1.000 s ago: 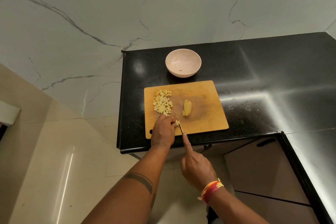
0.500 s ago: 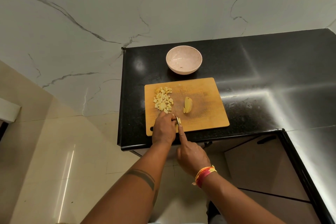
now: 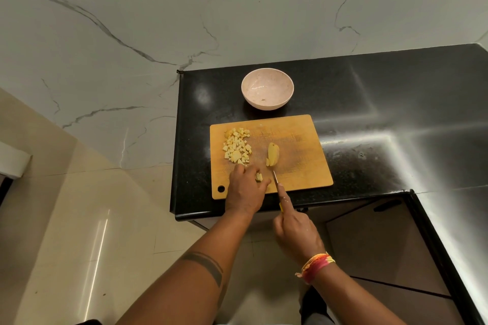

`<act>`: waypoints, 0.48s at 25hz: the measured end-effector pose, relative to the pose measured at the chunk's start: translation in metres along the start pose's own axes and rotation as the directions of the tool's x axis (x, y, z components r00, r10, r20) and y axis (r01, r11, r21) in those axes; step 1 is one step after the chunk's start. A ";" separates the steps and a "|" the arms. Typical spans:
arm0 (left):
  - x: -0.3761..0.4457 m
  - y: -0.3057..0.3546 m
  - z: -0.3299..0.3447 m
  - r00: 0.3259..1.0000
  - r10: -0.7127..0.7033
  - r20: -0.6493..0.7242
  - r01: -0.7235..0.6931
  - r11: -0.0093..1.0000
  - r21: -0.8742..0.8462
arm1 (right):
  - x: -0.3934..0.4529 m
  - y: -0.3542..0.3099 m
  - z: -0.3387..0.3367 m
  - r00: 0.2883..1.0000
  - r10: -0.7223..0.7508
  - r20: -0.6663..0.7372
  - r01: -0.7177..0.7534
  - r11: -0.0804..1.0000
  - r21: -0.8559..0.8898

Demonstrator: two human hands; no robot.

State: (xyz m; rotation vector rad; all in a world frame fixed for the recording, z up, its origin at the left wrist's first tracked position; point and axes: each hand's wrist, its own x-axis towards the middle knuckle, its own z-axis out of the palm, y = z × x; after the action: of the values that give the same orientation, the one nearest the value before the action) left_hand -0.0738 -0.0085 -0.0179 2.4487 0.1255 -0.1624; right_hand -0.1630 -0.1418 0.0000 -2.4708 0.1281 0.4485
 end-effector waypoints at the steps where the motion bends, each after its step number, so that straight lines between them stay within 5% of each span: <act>1: 0.001 0.001 0.001 1.000 0.025 0.011 -0.025 0.998 0.059 | 0.002 0.003 -0.001 1.000 0.001 0.009 -0.001 1.000 -0.002; 8: 0.012 -0.008 -0.009 0.980 0.170 0.107 -0.181 0.977 0.112 | 0.011 0.000 0.004 0.998 -0.012 0.066 0.013 1.000 -0.025; 12: 0.005 -0.015 -0.009 0.989 0.145 0.034 -0.148 0.984 0.099 | 0.009 -0.008 0.011 0.996 -0.021 0.088 0.025 0.998 -0.049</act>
State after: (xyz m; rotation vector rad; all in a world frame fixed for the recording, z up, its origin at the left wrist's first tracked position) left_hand -0.0697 0.0092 -0.0217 2.5442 -0.0762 -0.1392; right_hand -0.1566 -0.1288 -0.0068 -2.4940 0.0526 0.5558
